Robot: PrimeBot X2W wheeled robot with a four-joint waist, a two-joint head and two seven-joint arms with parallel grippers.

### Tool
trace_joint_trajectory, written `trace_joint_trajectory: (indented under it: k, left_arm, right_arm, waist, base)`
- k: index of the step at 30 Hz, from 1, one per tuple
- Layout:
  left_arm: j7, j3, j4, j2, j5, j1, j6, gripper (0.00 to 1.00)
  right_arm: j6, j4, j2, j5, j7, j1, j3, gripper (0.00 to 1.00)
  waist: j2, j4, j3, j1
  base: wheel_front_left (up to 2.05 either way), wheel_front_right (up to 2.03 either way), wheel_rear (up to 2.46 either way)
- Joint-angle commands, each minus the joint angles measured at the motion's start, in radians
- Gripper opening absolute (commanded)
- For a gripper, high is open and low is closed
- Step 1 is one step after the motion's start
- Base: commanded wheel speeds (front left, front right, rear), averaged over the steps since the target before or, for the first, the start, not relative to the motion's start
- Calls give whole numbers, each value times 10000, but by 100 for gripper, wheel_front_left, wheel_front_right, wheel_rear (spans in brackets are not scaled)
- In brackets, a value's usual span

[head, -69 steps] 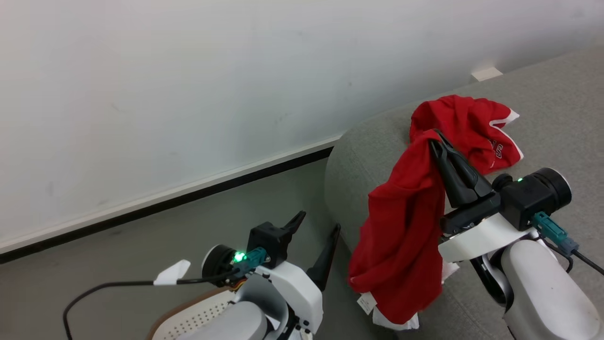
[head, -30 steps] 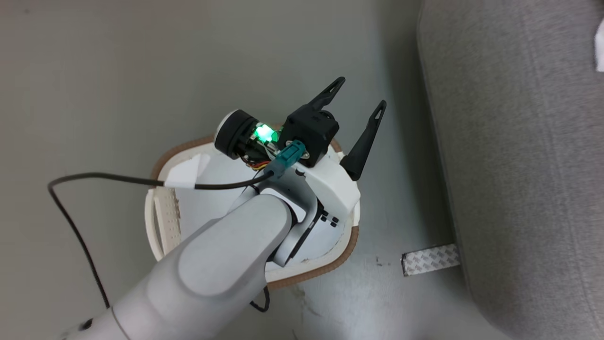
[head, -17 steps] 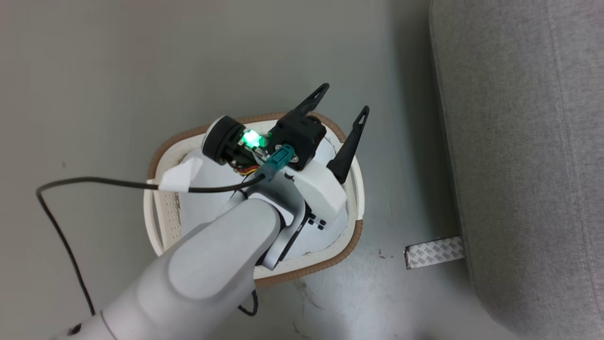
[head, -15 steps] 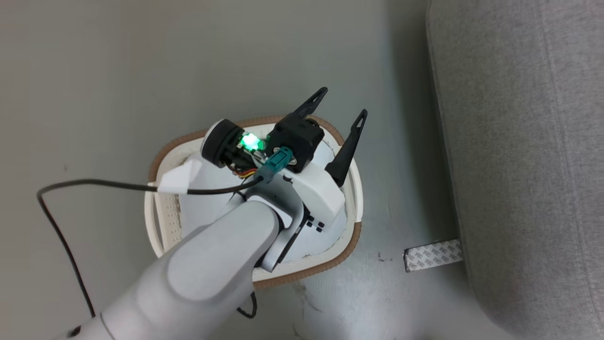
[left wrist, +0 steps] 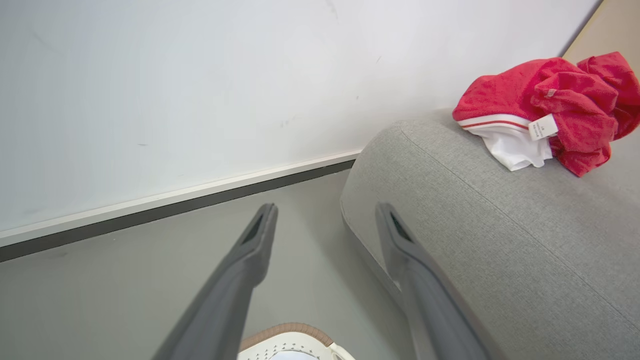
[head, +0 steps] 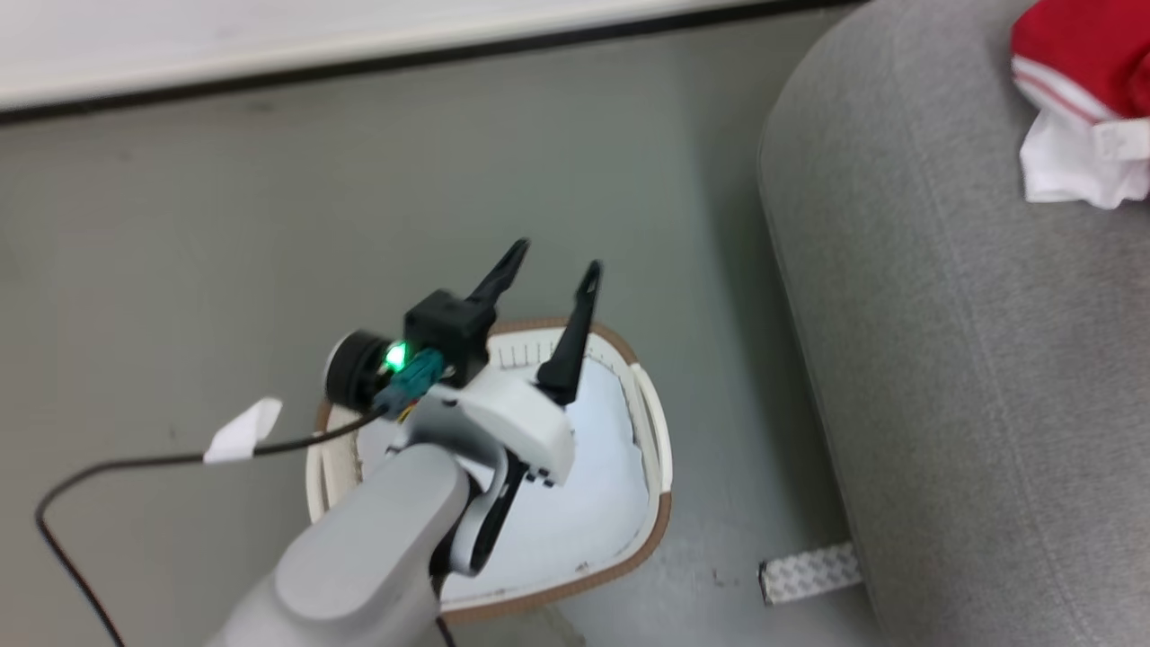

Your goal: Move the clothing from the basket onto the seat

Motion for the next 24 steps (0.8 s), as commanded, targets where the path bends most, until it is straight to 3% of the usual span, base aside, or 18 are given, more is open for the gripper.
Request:
trace_joint_trajectory:
  k: [1,11,24]
  left_arm:
    - [-297,136,166,108,-164,459,71,100]
    - [-983,1086,616,196,-725,2514,308,100]
    - [-997,3426,86,2,478,5496,-68,100]
  right_arm:
    - [-27,-732,205,18,3,785,221,100]
    - [-27,-3962,1580,378,2,4347,1165,100]
    - [-27,-5356,2956,104,1,7349,2576,100]
  waist:
    - [-1,93,-998,1]
    - [-1,706,-3190,1]
    - [-1,1154,-4657,1]
  base:
    - [0,0,0]
    - [0,0,0]
    - [0,0,0]
